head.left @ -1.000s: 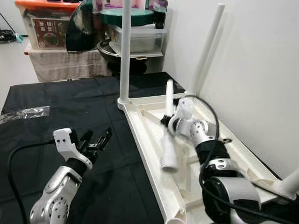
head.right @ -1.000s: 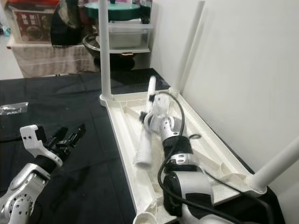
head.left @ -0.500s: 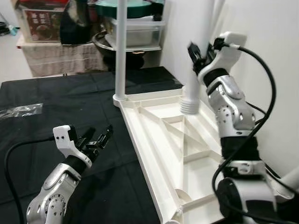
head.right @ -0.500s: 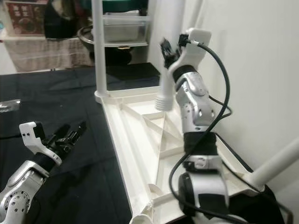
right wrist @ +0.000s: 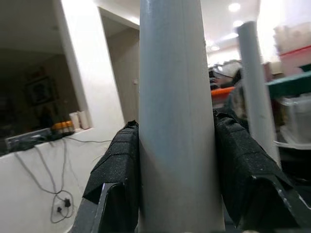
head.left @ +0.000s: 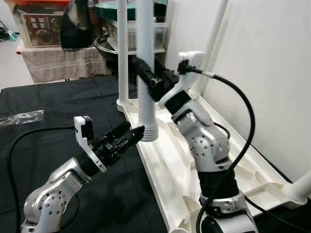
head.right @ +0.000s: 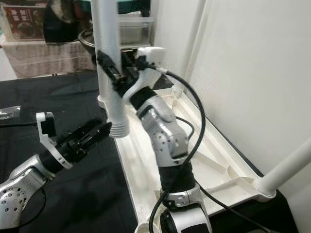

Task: Building children table

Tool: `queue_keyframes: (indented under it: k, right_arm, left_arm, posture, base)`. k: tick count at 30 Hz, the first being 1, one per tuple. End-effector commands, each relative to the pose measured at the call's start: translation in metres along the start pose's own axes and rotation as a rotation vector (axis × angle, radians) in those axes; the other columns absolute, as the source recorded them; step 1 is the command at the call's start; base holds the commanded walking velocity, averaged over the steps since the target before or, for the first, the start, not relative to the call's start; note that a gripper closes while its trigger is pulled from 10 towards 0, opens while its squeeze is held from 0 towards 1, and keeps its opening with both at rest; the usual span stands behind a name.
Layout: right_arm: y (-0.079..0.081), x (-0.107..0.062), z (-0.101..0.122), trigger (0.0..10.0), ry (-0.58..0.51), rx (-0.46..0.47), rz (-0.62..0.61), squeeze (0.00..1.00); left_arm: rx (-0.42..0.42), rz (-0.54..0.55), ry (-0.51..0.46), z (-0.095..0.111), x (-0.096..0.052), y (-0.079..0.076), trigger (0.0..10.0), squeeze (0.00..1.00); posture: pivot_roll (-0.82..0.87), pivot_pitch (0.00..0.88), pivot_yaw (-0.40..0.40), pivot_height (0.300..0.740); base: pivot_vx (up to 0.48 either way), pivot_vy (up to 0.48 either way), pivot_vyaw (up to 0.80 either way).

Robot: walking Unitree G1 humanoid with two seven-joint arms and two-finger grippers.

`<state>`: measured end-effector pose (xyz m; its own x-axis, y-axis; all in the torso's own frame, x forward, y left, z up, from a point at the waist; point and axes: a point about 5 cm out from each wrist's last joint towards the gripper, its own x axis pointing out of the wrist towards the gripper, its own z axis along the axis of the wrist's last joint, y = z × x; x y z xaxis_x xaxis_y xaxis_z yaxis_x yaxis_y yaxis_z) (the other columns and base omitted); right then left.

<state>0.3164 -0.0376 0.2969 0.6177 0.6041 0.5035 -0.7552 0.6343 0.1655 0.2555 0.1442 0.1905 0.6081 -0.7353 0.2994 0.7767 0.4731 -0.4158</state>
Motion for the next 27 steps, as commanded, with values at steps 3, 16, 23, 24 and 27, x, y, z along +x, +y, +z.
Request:
queue_keyframes:
  k: [3,16,23,24,27]
  right_arm:
    - [0.013,0.000,0.005,0.0,-0.042,0.007,0.086,0.00]
    - [0.034,-0.003,0.009,0.0,-0.049,0.076,0.182,0.00]
    - [0.037,-0.006,0.001,0.0,0.005,0.112,0.204,0.00]
    - [0.037,-0.006,0.001,0.0,0.005,0.112,0.204,0.00]
    - [0.040,-0.008,-0.001,0.0,0.019,0.130,0.209,0.00]
  left_arm:
    - [0.014,-0.060,0.070,0.000,0.006,-0.001,10.0,0.00]
    - [0.052,-0.137,0.193,-0.003,0.012,0.009,9.7,0.00]
    - [0.061,-0.188,0.227,-0.003,0.016,0.004,10.0,0.00]
    - [0.061,-0.188,0.227,-0.003,0.016,0.004,10.0,0.00]
    - [0.089,-0.201,0.211,-0.002,0.019,0.004,0.0,0.00]
  posture:
    - [0.05,0.000,-0.083,0.740]
    - [0.04,0.000,-0.068,0.740]
    - [0.04,0.000,-0.063,0.740]
    - [0.04,0.000,-0.063,0.740]
    - [0.04,0.000,-0.063,0.740]
  base:
    - [0.000,0.000,0.00]
    - [0.000,0.000,0.00]
    - [0.000,0.000,0.00]
    - [0.000,0.000,0.00]
    - [0.000,0.000,0.00]
